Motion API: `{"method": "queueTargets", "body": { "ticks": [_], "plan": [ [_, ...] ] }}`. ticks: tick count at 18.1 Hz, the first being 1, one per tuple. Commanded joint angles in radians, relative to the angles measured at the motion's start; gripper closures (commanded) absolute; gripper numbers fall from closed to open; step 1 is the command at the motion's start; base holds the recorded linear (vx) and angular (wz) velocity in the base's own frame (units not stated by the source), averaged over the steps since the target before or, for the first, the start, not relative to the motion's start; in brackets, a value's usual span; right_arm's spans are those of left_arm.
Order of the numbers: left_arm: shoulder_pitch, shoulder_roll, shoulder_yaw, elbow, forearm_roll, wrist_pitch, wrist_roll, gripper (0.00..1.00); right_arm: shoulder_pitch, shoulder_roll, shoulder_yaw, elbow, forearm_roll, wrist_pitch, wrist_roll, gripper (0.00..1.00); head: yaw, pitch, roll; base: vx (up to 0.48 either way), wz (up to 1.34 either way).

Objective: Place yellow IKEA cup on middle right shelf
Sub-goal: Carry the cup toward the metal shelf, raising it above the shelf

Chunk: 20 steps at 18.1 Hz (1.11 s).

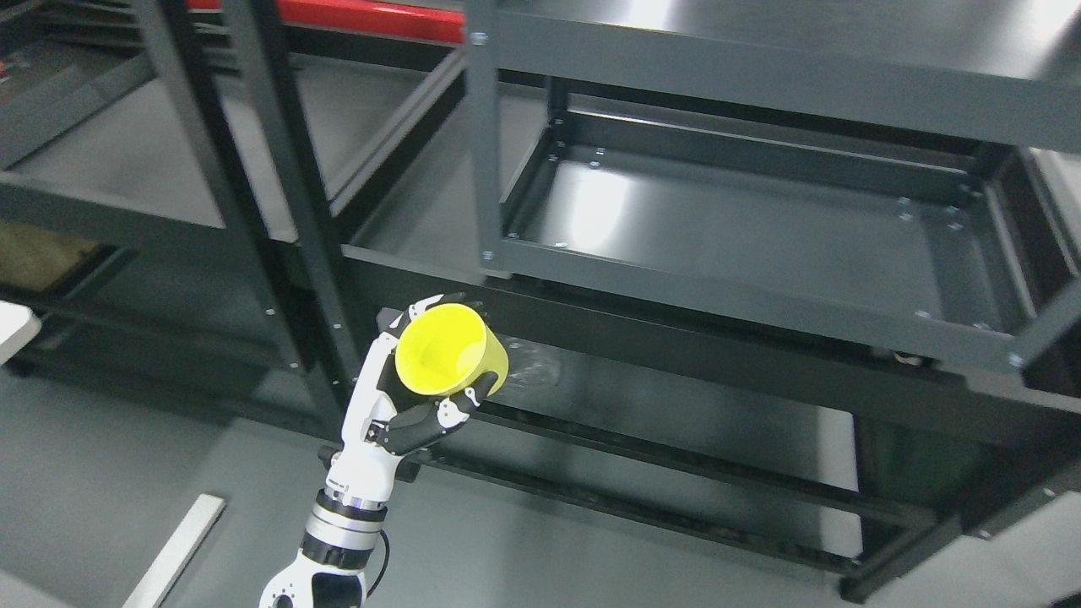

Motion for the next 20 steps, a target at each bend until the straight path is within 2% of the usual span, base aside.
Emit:
{"method": "queueTargets", "body": {
  "ticks": [1, 6, 13, 17, 20],
  "plan": [
    [0.009, 0.017, 0.003, -0.048, 0.000, 0.000, 0.000, 1.00, 0.013, -0.017, 0.017, 0.000, -0.025, 0.001, 0.001, 0.01, 0.0000, 0.000, 0.000, -0.113, -0.85],
    [0.003, 0.017, 0.002, -0.079, 0.000, 0.002, 0.000, 1.00, 0.013, -0.017, 0.017, 0.000, -0.025, 0.001, 0.001, 0.01, 0.0000, 0.000, 0.000, -0.056, -0.63],
    [-0.079, 0.017, 0.006, -0.103, 0.000, 0.003, 0.002, 1.00, 0.013, -0.017, 0.017, 0.000, -0.025, 0.001, 0.001, 0.01, 0.0000, 0.000, 0.000, 0.043, -0.04],
    [-0.176, 0.017, -0.009, -0.117, 0.009, 0.008, 0.003, 0.99, 0.013, -0.017, 0.017, 0.000, -0.025, 0.001, 0.001, 0.01, 0.0000, 0.000, 0.000, 0.041, -0.14],
    [-0.309, 0.017, -0.079, -0.123, 0.018, 0.057, 0.005, 1.00, 0.013, -0.017, 0.017, 0.000, -0.025, 0.001, 0.001, 0.01, 0.0000, 0.000, 0.000, 0.055, -0.13]
  ]
}}
